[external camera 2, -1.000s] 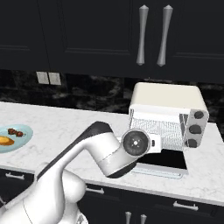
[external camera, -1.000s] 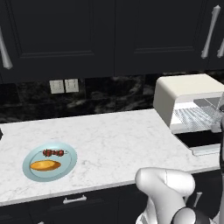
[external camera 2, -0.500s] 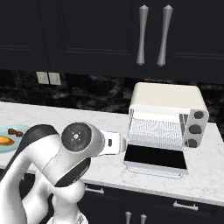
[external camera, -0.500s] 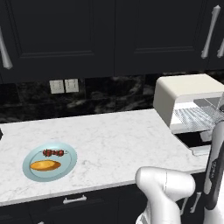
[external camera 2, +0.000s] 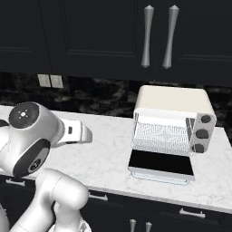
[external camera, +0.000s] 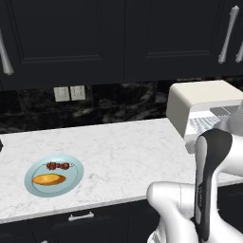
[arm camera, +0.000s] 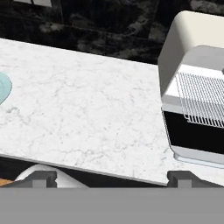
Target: Pick up the kebab skewer and baguette bread, and place them inside the toaster oven. Close the toaster oven door and start by setting the timer.
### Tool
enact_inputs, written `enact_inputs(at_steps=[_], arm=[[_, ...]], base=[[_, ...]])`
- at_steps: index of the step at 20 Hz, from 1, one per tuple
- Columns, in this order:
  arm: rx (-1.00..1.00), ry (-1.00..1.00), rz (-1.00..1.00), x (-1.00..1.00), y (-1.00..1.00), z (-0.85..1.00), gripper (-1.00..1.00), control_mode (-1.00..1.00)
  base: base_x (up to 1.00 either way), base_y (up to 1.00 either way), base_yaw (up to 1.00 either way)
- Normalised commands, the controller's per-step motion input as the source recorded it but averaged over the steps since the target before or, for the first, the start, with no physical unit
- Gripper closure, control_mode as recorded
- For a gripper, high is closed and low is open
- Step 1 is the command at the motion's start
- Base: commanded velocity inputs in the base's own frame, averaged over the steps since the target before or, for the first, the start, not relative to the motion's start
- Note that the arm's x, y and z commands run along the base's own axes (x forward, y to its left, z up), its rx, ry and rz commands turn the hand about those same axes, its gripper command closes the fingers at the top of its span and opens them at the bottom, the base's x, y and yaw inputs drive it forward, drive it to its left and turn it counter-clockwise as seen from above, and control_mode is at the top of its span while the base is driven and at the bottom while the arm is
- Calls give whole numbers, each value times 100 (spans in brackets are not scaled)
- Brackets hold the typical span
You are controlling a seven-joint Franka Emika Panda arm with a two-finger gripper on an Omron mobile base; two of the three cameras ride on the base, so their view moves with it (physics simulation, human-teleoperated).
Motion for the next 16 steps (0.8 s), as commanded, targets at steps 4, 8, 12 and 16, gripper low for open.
enact_inputs(at_steps=[4, 8, 12, 16], arm=[[-10, 0, 7, 0, 100, 0, -100, -100], [-4, 0, 11, 0, 100, 0, -100, -100], [0, 1, 13, 0, 100, 0, -100, -100], [1, 1, 14, 0, 84, -10, -100, -100]], base=[[0, 0, 0], [0, 0, 0], [0, 0, 0], [0, 0, 0]])
